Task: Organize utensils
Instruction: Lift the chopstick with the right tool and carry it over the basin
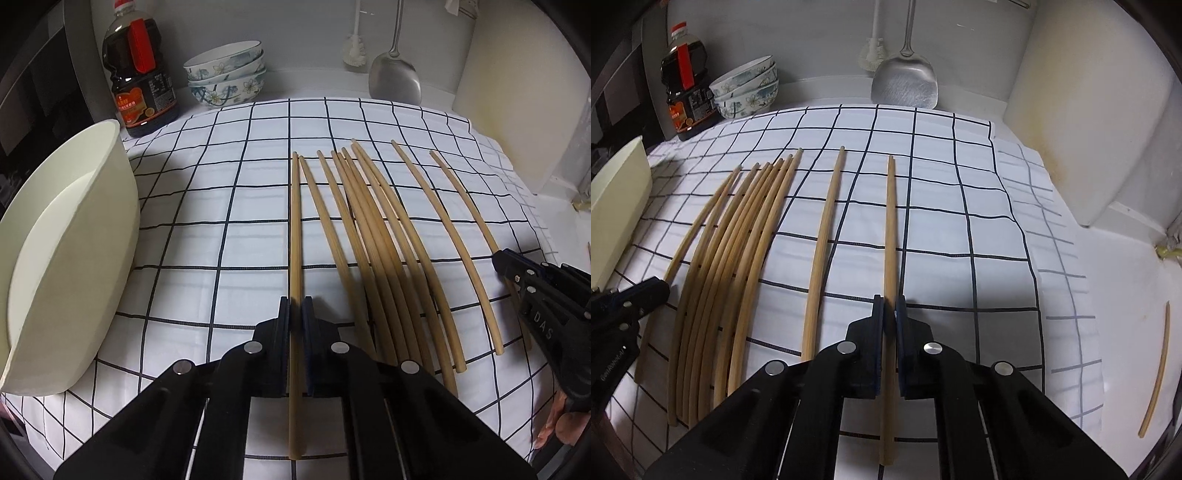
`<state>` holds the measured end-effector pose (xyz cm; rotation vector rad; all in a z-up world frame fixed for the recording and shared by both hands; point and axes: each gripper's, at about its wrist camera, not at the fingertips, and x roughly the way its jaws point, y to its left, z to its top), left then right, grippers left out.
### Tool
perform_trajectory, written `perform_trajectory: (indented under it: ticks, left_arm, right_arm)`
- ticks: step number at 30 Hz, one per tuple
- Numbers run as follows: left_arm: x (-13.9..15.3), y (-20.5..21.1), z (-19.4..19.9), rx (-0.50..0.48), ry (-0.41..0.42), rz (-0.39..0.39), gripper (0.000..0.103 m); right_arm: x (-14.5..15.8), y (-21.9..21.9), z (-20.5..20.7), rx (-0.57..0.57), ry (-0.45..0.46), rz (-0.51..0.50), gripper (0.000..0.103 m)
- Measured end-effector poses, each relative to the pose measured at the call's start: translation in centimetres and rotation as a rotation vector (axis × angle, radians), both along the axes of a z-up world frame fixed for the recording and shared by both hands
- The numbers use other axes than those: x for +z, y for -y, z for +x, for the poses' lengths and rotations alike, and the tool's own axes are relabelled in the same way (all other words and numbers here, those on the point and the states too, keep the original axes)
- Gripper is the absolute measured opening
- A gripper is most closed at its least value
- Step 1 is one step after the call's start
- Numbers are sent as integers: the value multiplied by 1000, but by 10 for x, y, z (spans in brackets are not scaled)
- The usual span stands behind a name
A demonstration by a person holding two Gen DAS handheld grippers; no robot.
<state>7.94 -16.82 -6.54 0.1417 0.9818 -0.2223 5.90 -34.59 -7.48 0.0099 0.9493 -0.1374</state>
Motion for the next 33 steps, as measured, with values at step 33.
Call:
perform_trajectory:
  ticks: [33]
  left_arm:
    - [116,-90,17,-97,104,-267,7]
  right_arm:
    - [86,-57,-10,70,239,239,6]
